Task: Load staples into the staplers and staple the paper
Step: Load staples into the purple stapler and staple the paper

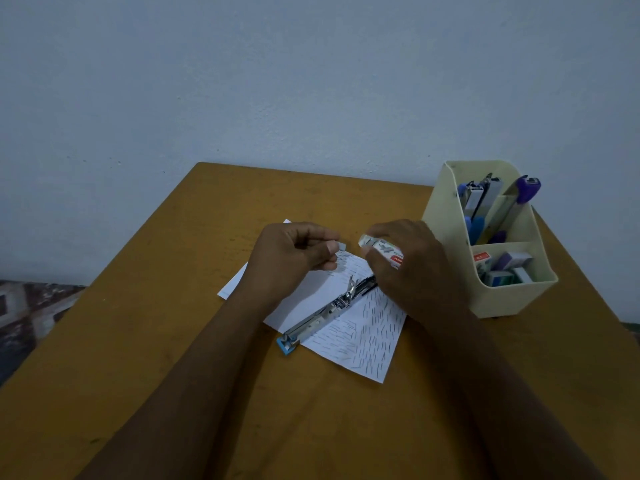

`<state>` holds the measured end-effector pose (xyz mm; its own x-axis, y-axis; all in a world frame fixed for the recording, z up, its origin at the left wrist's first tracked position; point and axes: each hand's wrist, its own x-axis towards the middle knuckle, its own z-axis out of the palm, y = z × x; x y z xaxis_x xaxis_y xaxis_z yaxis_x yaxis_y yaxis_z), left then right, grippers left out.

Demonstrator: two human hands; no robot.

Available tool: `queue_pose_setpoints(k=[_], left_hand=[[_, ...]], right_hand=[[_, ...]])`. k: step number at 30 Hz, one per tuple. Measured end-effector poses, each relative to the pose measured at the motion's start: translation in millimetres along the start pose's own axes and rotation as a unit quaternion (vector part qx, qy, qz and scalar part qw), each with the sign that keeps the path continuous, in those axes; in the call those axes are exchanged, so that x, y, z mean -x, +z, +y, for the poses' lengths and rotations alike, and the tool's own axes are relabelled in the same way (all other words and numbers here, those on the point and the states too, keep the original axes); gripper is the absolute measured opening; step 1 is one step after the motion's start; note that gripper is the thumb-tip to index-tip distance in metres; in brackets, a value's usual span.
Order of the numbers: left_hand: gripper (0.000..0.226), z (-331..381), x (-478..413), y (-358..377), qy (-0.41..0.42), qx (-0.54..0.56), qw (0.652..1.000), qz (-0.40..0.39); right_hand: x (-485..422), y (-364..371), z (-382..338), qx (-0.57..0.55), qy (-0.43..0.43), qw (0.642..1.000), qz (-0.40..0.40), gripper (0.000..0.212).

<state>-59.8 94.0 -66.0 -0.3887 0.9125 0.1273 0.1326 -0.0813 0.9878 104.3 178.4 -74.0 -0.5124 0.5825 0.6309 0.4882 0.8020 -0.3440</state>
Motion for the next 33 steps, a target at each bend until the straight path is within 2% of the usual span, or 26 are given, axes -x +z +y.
queue_pose_setpoints(k=[4,11,15,20,27,33], left_hand=[[0.017,-0.2,0.9,0.3,0.017,-0.009,1.000,-0.025],[0.018,3.2,3.9,2.2,0.033,-0.033,0.998,-0.053],[0.020,7.1,4.7,-1.6,0.029,-0.098,0.991,-0.091],[0.036,13.1,8.3,-5.1,0.036,-0.214,0.963,-0.162],[0.033,13.3,8.8,-1.0,0.029,-0.285,0.942,-0.174],[0.028,9.7,9.3,5.7,0.031,-0.331,0.926,-0.179]], right_hand=[[1.1,1.5,-7.1,-0.047,-0.037,0.997,-0.045,0.025],[1.5,1.5,-3.3,-0.059,-0.045,0.997,-0.037,0.012],[-0.6,-4.7,1.4,-0.064,-0.030,0.996,-0.045,0.014],[0.3,-9.6,5.6,-0.059,-0.021,0.995,-0.074,0.014],[-0.4,-22.1,9.8,-0.085,0.002,0.976,-0.199,0.012],[-0.3,-19.2,9.3,-0.039,-0.008,0.965,-0.260,0.013]])
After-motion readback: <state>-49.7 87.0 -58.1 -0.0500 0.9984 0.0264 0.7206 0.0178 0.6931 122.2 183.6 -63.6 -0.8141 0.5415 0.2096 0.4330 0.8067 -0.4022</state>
